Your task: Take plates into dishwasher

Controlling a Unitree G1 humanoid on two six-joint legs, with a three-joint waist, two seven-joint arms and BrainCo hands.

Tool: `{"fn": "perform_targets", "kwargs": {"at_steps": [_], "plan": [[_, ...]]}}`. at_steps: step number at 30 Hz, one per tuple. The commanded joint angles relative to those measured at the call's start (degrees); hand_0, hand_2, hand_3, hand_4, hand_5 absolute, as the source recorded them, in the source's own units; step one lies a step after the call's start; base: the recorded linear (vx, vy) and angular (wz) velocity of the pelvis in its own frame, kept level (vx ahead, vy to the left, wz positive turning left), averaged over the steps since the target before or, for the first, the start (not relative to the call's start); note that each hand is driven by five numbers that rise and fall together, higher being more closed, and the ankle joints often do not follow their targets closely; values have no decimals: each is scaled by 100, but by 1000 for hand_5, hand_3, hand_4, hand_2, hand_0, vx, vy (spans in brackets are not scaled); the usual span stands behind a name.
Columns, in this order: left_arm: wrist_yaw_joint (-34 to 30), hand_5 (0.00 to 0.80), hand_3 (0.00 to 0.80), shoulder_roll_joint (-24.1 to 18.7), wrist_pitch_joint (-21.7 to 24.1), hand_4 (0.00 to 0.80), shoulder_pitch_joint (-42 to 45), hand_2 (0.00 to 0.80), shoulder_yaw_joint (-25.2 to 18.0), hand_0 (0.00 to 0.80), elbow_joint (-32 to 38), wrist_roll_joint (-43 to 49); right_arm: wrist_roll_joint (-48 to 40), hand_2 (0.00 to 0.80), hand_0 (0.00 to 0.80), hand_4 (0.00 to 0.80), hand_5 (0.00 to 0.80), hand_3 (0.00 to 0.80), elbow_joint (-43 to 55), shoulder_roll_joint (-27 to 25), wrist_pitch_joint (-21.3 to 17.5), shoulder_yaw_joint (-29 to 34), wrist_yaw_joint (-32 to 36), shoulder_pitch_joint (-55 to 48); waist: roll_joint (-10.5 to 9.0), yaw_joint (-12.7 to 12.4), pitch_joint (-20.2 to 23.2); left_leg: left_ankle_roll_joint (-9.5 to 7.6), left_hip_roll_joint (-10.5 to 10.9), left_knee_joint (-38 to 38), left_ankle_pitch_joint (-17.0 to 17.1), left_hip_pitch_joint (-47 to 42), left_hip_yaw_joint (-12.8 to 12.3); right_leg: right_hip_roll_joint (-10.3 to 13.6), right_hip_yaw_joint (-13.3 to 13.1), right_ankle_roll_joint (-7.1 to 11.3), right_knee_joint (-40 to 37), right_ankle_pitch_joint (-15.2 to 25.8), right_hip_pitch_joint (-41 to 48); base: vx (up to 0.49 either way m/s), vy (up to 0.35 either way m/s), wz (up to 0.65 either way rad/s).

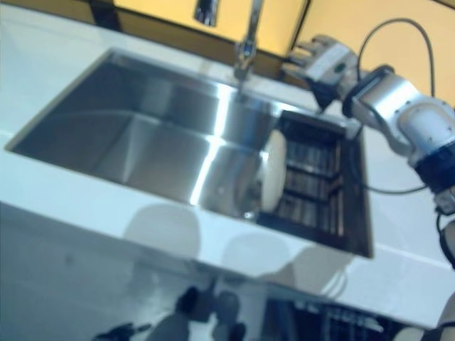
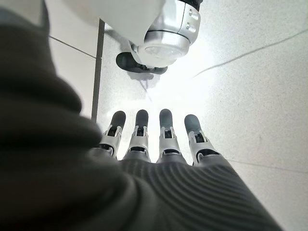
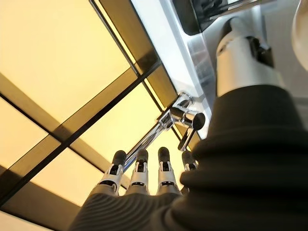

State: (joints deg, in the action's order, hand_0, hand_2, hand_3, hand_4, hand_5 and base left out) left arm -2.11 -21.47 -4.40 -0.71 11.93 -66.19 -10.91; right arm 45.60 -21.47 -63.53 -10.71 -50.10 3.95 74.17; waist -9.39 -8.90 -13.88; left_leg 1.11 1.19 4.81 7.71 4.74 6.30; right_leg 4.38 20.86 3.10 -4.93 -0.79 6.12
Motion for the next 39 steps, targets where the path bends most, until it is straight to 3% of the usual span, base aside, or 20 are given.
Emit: {"fn": "perform_targets", "kwargs": {"at_steps": [1, 39], "plan": [[54, 0, 0, -149, 93, 0, -98, 0, -95, 0, -188, -70, 68, 0, 0, 0, 0, 0, 141, -291, -21, -253, 2, 384, 39, -66, 136, 97, -294, 19, -453, -443, -449, 132, -306, 231, 387, 126, -154, 0, 0, 0], [15, 0, 0, -65, 237, 0, -45, 0, -232, 0, -257, -33, -409, 0, 0, 0, 0, 0, 1116, -2, -516, 148, 800, -301, 65, -23, 116, 120, -322, 19, -475, -390, -608, 129, -346, 225, 386, 116, -246, -1, 0, 0]]}}
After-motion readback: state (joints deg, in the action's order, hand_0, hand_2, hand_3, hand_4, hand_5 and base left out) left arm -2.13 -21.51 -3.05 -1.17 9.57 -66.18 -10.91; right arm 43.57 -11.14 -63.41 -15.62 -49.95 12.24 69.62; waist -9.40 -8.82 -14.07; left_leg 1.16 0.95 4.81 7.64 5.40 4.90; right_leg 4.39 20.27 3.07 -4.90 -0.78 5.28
